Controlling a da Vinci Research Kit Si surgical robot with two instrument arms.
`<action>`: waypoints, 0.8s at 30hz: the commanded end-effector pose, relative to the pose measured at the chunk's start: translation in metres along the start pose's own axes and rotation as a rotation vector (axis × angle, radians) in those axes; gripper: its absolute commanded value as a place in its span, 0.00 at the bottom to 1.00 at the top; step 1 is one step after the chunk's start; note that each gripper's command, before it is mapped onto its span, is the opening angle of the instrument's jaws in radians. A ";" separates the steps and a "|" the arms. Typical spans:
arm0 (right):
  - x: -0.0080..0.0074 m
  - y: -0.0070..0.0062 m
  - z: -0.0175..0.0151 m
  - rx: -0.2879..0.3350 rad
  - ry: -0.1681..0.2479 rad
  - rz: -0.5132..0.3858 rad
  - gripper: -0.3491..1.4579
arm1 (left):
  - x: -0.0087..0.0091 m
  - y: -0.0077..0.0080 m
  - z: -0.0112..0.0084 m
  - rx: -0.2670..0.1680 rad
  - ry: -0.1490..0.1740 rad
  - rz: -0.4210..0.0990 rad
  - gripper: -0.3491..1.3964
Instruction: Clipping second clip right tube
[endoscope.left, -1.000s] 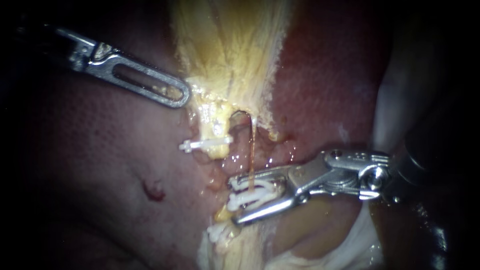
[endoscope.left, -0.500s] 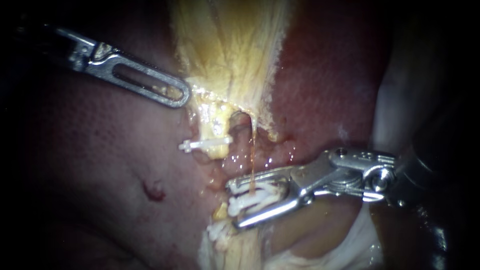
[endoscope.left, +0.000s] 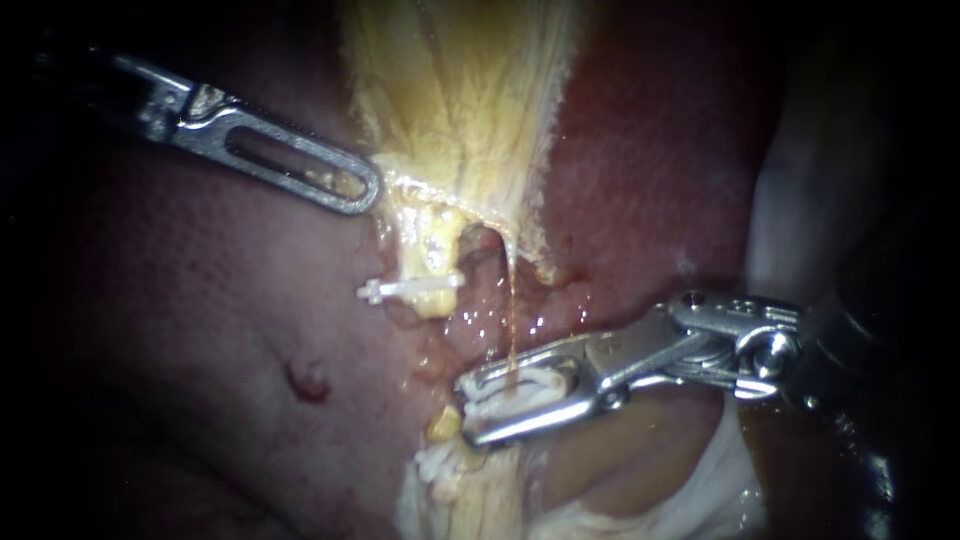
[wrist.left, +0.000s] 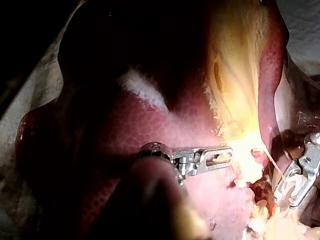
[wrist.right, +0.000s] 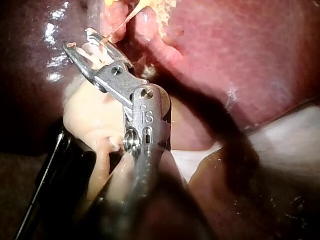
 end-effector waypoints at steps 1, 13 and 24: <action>0.0000 0.0000 0.0000 0.002 -0.001 -0.001 0.17 | 0.0000 0.0000 0.0000 0.000 0.000 0.000 0.00; -0.0002 0.0001 -0.0004 0.015 -0.006 0.009 0.00 | 0.0000 0.0000 0.0000 0.000 0.000 0.000 0.00; -0.0002 0.0000 -0.0005 0.014 -0.009 0.044 0.00 | 0.0000 0.0000 0.0000 0.000 0.000 0.000 0.00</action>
